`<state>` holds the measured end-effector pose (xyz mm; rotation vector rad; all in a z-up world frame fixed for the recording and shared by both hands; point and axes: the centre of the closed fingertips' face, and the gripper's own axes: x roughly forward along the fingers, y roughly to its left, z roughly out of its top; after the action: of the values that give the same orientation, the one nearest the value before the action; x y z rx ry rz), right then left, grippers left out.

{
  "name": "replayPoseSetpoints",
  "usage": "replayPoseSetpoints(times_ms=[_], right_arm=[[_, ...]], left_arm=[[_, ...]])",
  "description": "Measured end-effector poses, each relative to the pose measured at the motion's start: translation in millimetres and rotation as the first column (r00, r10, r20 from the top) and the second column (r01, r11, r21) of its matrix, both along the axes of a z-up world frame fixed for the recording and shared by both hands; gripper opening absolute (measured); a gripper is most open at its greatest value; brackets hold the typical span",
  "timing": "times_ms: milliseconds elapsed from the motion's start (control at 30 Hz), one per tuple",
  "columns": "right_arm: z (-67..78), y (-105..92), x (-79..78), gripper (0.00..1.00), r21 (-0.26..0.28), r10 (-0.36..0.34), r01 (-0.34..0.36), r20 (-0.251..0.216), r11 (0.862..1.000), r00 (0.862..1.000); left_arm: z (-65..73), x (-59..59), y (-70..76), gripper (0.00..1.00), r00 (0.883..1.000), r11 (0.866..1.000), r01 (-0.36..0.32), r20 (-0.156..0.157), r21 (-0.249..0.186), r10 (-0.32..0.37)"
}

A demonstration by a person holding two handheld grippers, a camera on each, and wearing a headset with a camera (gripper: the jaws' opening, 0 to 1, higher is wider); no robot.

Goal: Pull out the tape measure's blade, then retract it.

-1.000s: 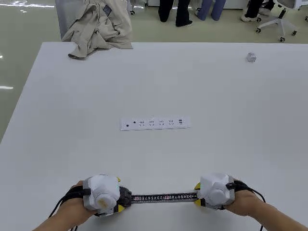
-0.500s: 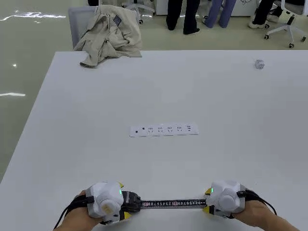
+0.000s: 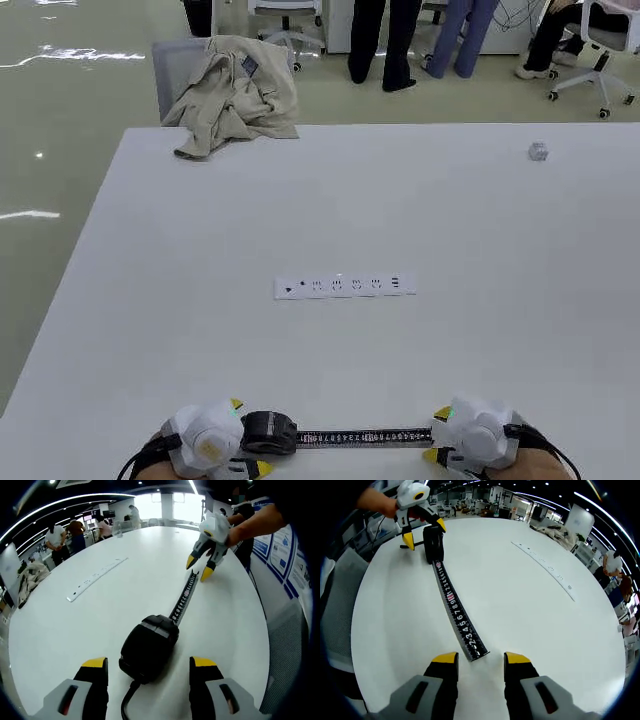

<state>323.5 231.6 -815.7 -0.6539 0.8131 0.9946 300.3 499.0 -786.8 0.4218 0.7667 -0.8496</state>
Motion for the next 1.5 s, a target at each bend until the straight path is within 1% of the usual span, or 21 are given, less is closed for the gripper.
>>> replayPoseSetpoints(times_ms=[167, 233, 333, 400, 433, 500, 567, 633, 700, 767, 867, 1033, 1067, 1100, 1167, 1200, 1233, 1300, 1367, 1433, 1500], right_arm=[[6.8, -2.3, 3.1, 0.37, 0.046, -0.091, 0.091, 0.011, 0.995, 0.996], [9.4, -1.5, 3.8, 0.37, 0.085, -0.144, 0.143, 0.006, 0.986, 0.989], [15.2, 1.9, -1.7, 0.37, 0.100, -0.160, 0.159, 0.001, 0.982, 0.987], [10.9, -1.5, -5.2, 0.36, 0.071, -0.175, 0.174, -0.003, 0.982, 0.985], [11.4, 0.4, -6.0, 0.37, 0.082, -0.174, 0.174, -0.002, 0.981, 0.985], [14.5, 2.9, -9.8, 0.37, 0.100, -0.188, 0.187, -0.007, 0.977, 0.982], [16.1, 5.0, -14.1, 0.39, 0.106, -0.195, 0.195, -0.004, 0.975, 0.981], [20.5, 7.4, -16.5, 0.41, 0.129, -0.223, 0.223, -0.011, 0.966, 0.975], [23.1, 7.3, -17.7, 0.43, 0.136, -0.242, 0.241, -0.012, 0.961, 0.970], [26.2, 7.0, -18.0, 0.44, 0.155, -0.267, 0.266, -0.012, 0.951, 0.964], [32.2, 9.1, -20.2, 0.44, 0.179, -0.287, 0.285, -0.014, 0.942, 0.958], [35.1, 11.2, -25.3, 0.45, 0.195, -0.304, 0.300, -0.008, 0.934, 0.953], [37.0, 12.0, -28.8, 0.46, 0.197, -0.318, 0.316, -0.024, 0.928, 0.948], [37.1, 12.1, -30.1, 0.47, 0.198, -0.320, 0.318, -0.026, 0.927, 0.947], [39.3, 12.1, -33.7, 0.47, 0.205, -0.328, 0.326, -0.024, 0.923, 0.944], [40.3, 12.2, -35.1, 0.47, 0.210, -0.335, 0.334, -0.028, 0.919, 0.942], [41.1, 11.4, -36.7, 0.48, 0.215, -0.345, 0.343, -0.029, 0.915, 0.938], [44.6, 11.1, -39.1, 0.49, 0.233, -0.364, 0.361, -0.029, 0.903, 0.931], [46.6, 10.0, -41.2, 0.51, 0.237, -0.382, 0.377, -0.027, 0.895, 0.924], [49.2, 9.0, -43.9, 0.56, 0.249, -0.408, 0.403, -0.032, 0.881, 0.912], [50.7, 8.4, -47.7, 0.55, 0.253, -0.418, 0.411, -0.028, 0.876, 0.908]], left_arm=[[1.3, -0.8, 4.1, 0.65, 0.996, 0.996, -0.084, -0.007, -0.037, 0.084], [3.2, -1.4, 4.4, 0.66, 0.994, 0.992, -0.111, -0.004, -0.052, 0.111], [3.8, -3.4, 3.9, 0.66, 0.990, 0.988, -0.137, -0.006, -0.065, 0.137], [3.5, -5.8, 3.9, 0.66, 0.988, 0.986, -0.153, -0.004, -0.062, 0.153], [4.1, -6.2, 3.9, 0.66, 0.986, 0.984, -0.166, -0.004, -0.069, 0.166], [6.1, -7.8, 2.5, 0.66, 0.976, 0.970, -0.216, -0.022, -0.109, 0.215], [6.0, -11.1, 4.1, 0.68, 0.972, 0.967, -0.235, -0.019, -0.101, 0.234], [6.5, -15.3, 3.9, 0.71, 0.967, 0.961, -0.256, -0.019, -0.101, 0.255], [4.8, -18.2, 7.3, 0.73, 0.961, 0.958, -0.275, -0.011, -0.077, 0.275], [7.4, -20.0, 7.6, 0.74, 0.954, 0.949, -0.299, -0.004, -0.096, 0.300], [13.6, -25.1, 5.5, 0.75, 0.942, 0.932, -0.336, -0.022, -0.139, 0.336], [21.3, -32.6, 5.0, 0.76, 0.933, 0.922, -0.358, -0.012, -0.146, 0.361], [23.3, -33.6, 5.0, 0.77, 0.929, 0.918, -0.366, -0.008, -0.152, 0.369], [23.9, -34.5, 5.2, 0.77, 0.927, 0.916, -0.371, -0.007, -0.151, 0.374], [24.2, -36.8, 9.3, 0.77, 0.920, 0.913, -0.389, 0.009, -0.120, 0.393], [24.2, -38.2, 11.7, 0.77, 0.916, 0.912, -0.396, 0.019, -0.102, 0.400], [25.9, -40.4, 10.4, 0.77, 0.916, 0.912, -0.396, 0.028, -0.105, 0.401], [27.5, -43.5, 9.6, 0.77, 0.906, 0.901, -0.417, 0.019, -0.122, 0.422], [29.9, -45.1, 9.0, 0.78, 0.902, 0.896, -0.426, 0.024, -0.128, 0.432], [31.9, -46.6, 7.6, 0.78, 0.894, 0.885, -0.441, 0.018, -0.148, 0.448], [35.4, -48.4, 7.8, 0.78, 0.889, 0.882, -0.449, 0.028, -0.145, 0.457]])
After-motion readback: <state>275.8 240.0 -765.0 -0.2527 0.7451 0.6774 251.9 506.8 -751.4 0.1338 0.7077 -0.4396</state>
